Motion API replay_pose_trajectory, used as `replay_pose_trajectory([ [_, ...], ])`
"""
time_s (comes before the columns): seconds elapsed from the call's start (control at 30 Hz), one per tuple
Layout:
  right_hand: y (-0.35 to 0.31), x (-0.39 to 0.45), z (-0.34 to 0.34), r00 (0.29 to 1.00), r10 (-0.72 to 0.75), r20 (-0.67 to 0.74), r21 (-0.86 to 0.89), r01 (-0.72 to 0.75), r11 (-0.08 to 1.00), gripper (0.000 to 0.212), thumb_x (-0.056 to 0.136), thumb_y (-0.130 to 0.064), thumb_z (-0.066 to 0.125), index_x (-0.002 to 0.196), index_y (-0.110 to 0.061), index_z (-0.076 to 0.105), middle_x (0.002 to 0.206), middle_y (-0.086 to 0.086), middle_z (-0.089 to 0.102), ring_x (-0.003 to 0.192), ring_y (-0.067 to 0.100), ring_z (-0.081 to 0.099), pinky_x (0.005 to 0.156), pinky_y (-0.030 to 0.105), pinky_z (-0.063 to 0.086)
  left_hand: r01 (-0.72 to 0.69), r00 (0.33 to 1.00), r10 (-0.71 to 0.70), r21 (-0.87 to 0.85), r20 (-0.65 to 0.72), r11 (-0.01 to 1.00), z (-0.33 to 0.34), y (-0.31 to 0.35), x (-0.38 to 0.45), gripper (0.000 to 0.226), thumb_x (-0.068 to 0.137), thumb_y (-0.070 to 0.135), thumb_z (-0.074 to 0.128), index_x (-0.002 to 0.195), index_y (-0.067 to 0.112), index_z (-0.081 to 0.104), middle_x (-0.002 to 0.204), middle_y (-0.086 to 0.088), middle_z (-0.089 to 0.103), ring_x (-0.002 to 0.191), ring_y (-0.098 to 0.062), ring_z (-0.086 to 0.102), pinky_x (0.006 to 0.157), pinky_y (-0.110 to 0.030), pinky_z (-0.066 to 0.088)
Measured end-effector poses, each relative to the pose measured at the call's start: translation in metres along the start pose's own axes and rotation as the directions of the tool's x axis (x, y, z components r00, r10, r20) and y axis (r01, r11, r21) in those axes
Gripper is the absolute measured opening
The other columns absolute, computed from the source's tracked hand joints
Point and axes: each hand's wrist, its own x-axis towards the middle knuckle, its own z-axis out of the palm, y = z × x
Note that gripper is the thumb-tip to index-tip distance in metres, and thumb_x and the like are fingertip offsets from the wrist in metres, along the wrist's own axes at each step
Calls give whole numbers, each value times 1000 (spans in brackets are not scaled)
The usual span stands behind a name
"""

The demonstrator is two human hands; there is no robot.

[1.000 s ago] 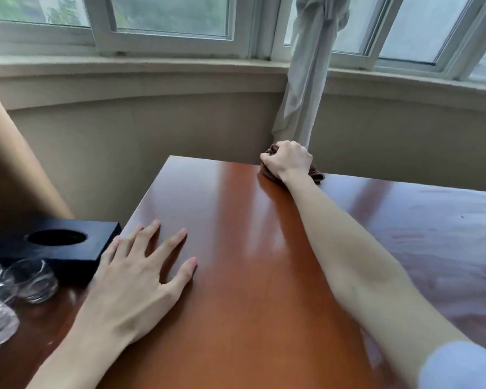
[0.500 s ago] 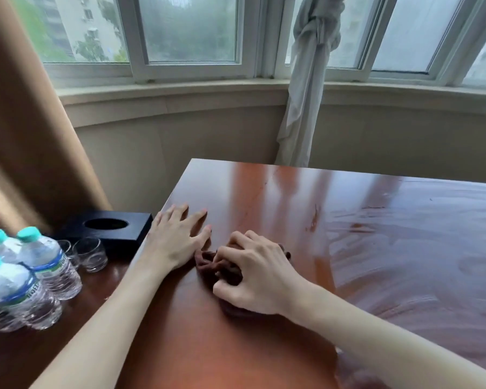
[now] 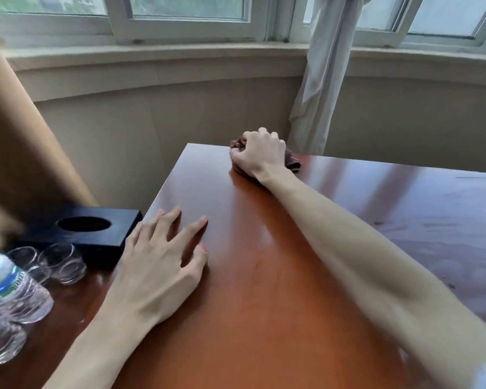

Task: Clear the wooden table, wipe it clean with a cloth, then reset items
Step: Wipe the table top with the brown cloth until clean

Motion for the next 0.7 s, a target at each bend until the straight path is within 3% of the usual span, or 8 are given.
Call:
replay_pose_trajectory([
  [0.07,-27,-33,-1,986,-166,11,58,165,985,31,83,-50,57,96,-25,72,100,6,62,98,35,58,77,37,40,-4,1000,3,-64,-2,998,-4,2,0,71,80,65,13,145,57,38,161,9,30,151,-12,18,125,-38,11],
  [0.1,-37,-50,-4,975,-224,16,88,221,971,29,82,-50,59,91,-25,71,96,4,60,95,34,57,74,35,38,15,1000,-18,-206,-14,978,-8,0,0,67,82,64,18,144,55,43,159,11,34,148,-10,24,124,-38,15],
  [0.17,-54,-81,-13,959,-282,12,108,280,954,28,82,-49,60,87,-23,67,94,3,58,93,33,56,72,35,35,89,986,-154,-612,-55,786,-18,-6,1,51,90,49,35,136,47,57,147,14,48,136,-6,42,119,-36,28],
  [0.23,-69,-117,-25,963,-270,20,124,265,956,28,83,-49,60,90,-23,69,97,5,61,95,34,56,74,37,38,91,954,-279,-784,-108,615,-29,-10,-3,38,99,26,44,128,36,65,134,12,58,122,-1,53,114,-32,37],
  [0.37,-103,-223,-63,923,-384,21,212,371,904,42,82,-53,51,105,-26,73,94,5,64,87,35,58,76,40,47,141,957,-274,-675,-93,724,-52,-14,-37,31,104,15,45,127,21,65,128,3,61,117,-8,55,92,-7,38],
  [0.47,-116,-314,-98,860,-510,-16,289,492,821,43,75,-53,55,99,-22,73,86,2,61,75,31,55,70,39,50,138,972,-223,-580,-77,803,-69,-22,-87,32,104,16,44,128,21,64,125,3,61,117,-11,55,95,-20,35],
  [0.6,-85,-370,-137,706,-706,60,402,630,664,29,76,-50,62,90,-27,69,85,-4,59,79,26,55,67,34,45,76,983,-141,-443,-116,893,-80,-38,-177,32,103,22,50,133,22,61,132,6,57,124,-9,51,100,-19,32],
  [0.7,-66,-310,-133,883,-462,87,219,435,873,34,83,-54,57,95,-25,70,96,0,62,97,30,62,69,34,43,44,997,-61,-273,-55,961,-77,-49,-249,50,100,46,50,146,30,49,151,16,41,142,-4,35,116,-26,29],
])
